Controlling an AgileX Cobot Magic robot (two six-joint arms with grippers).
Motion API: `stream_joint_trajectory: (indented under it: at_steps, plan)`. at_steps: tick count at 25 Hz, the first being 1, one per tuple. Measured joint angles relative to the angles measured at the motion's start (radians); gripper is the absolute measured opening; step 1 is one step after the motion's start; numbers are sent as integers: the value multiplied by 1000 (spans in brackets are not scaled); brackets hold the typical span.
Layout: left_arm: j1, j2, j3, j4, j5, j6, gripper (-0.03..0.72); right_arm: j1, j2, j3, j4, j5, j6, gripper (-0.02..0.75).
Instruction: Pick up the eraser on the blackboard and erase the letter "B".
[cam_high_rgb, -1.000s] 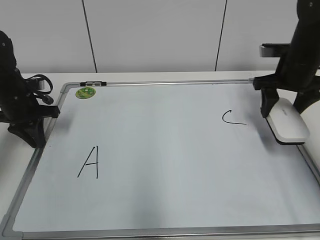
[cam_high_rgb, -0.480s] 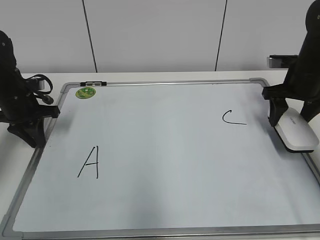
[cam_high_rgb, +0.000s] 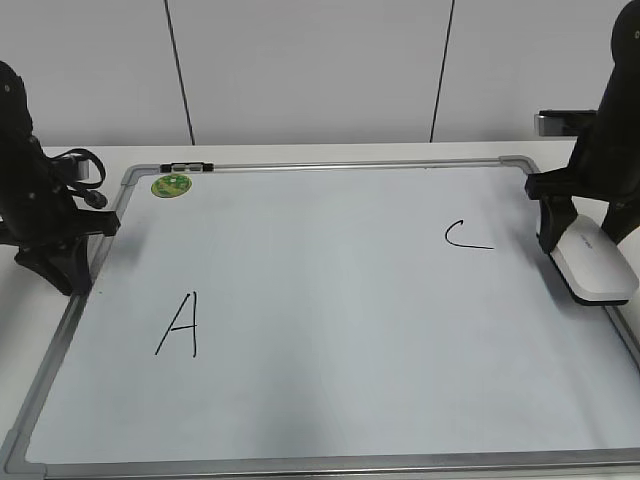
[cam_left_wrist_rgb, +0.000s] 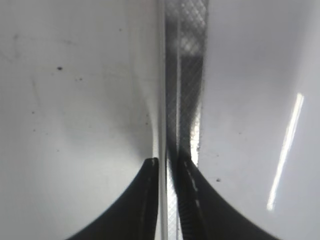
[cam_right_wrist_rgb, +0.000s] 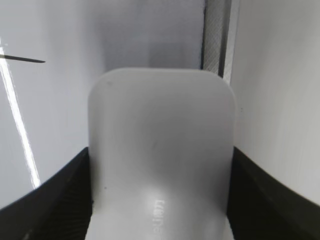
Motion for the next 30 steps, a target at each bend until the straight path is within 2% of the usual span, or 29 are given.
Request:
stream_joint_trajectory:
  at_steps: [30]
  plan:
    - [0,0,0,0,0,0,112,0,71,-2,-7,-103,-2,526]
